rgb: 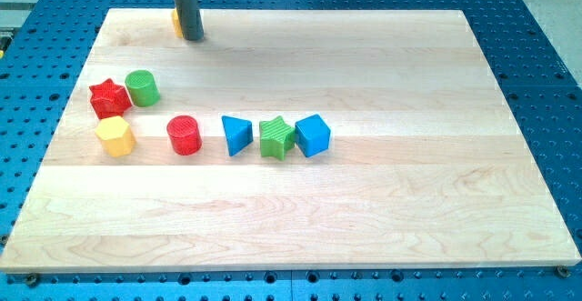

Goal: Move the yellow hexagon at the center of the board

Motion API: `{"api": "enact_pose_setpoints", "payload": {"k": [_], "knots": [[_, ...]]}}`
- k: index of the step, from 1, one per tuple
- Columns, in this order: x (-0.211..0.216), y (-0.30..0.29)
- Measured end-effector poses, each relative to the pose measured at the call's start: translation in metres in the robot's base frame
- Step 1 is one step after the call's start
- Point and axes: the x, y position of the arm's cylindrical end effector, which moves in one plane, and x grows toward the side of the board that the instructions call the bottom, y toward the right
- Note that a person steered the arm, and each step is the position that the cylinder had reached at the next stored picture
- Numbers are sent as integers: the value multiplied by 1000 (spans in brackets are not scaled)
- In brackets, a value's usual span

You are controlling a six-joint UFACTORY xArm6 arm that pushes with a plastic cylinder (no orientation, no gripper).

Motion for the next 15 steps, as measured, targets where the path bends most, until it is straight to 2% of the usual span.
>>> {"api": "enact_pose_setpoints", "payload": {"k": [1, 2, 3, 4, 11, 12, 13, 14, 15], "knots": [[-3, 34], [-18, 22], [-21, -30], [-21, -44], [-20, -50], [-8, -40], [25, -11], [65, 44], [86, 30]]}}
